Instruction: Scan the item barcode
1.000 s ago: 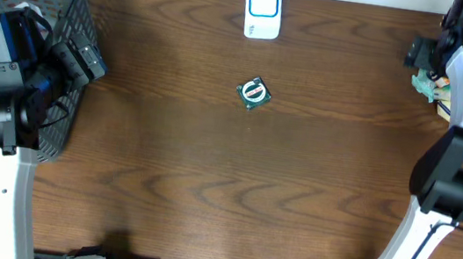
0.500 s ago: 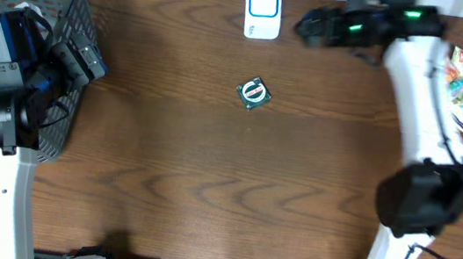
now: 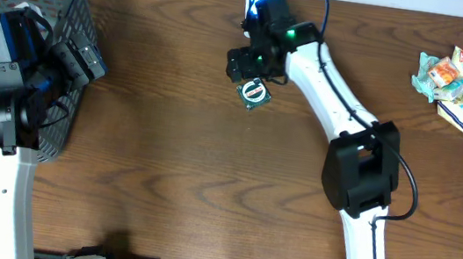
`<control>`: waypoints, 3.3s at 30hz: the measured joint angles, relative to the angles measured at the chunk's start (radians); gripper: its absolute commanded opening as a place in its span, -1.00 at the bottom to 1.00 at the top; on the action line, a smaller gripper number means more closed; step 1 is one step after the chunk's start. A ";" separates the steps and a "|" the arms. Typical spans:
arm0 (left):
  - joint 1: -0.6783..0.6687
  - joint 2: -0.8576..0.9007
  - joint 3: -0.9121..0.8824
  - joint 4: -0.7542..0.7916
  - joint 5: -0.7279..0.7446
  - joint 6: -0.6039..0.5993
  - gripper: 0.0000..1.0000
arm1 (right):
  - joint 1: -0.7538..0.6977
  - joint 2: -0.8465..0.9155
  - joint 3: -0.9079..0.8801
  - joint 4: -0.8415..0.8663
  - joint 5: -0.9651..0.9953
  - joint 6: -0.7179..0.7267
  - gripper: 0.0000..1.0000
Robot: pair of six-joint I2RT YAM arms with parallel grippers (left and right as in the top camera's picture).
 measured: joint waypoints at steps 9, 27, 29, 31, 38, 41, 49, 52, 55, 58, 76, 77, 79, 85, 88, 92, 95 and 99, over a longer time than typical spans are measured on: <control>0.000 0.000 0.000 0.000 0.000 0.000 0.95 | 0.013 -0.006 0.000 0.053 0.022 0.078 0.79; 0.000 0.000 0.000 0.000 0.000 0.000 0.95 | 0.031 -0.014 0.000 0.056 -0.198 0.100 0.15; 0.000 0.000 0.000 0.000 0.000 0.000 0.96 | 0.032 -0.016 0.000 0.072 -0.182 0.116 0.47; 0.000 0.000 0.000 0.000 0.000 0.000 0.95 | 0.031 -0.016 0.000 0.065 -0.142 0.161 0.54; 0.000 0.000 0.000 0.000 0.000 0.000 0.96 | 0.031 -0.016 0.000 0.019 0.061 0.375 0.15; 0.000 0.000 0.000 0.000 0.000 0.000 0.96 | 0.034 -0.014 0.000 0.031 0.101 0.417 -0.11; 0.000 0.000 0.000 0.000 0.000 0.000 0.96 | 0.052 0.053 0.000 0.099 0.133 0.478 -0.74; 0.000 0.000 0.000 0.000 0.000 0.000 0.95 | 0.061 0.084 0.000 0.130 0.136 0.485 -0.79; 0.000 0.000 0.000 0.000 0.000 0.000 0.95 | 0.074 0.106 0.000 0.151 0.143 0.486 -0.98; 0.000 0.000 0.000 0.000 0.000 0.000 0.96 | 0.088 0.122 0.000 0.142 0.180 0.490 -0.98; 0.000 0.000 0.000 0.000 0.000 0.000 0.95 | 0.021 0.104 0.000 -0.229 0.289 0.490 -0.98; 0.000 0.000 0.000 0.000 0.000 0.000 0.96 | 0.007 0.092 0.000 -0.255 0.290 0.489 -0.97; 0.000 0.000 0.000 0.000 0.000 0.000 0.96 | -0.024 0.056 0.000 -0.309 0.293 0.489 -0.93; 0.000 0.000 0.000 0.000 0.000 0.000 0.96 | -0.099 -0.096 0.000 -0.406 0.299 0.438 -0.39; 0.000 0.000 0.000 0.000 0.000 0.000 0.95 | -0.108 -0.135 0.002 -0.410 0.296 0.415 -0.64; 0.000 0.000 0.000 0.000 0.000 0.000 0.96 | -0.099 -0.130 0.002 -0.356 0.248 0.397 -0.88; 0.000 0.000 0.000 0.000 0.000 0.000 0.96 | -0.078 -0.127 0.001 -0.264 0.209 0.393 -0.97; 0.000 0.000 0.000 0.000 0.000 0.000 0.96 | -0.029 -0.116 -0.003 -0.199 0.201 0.391 -0.95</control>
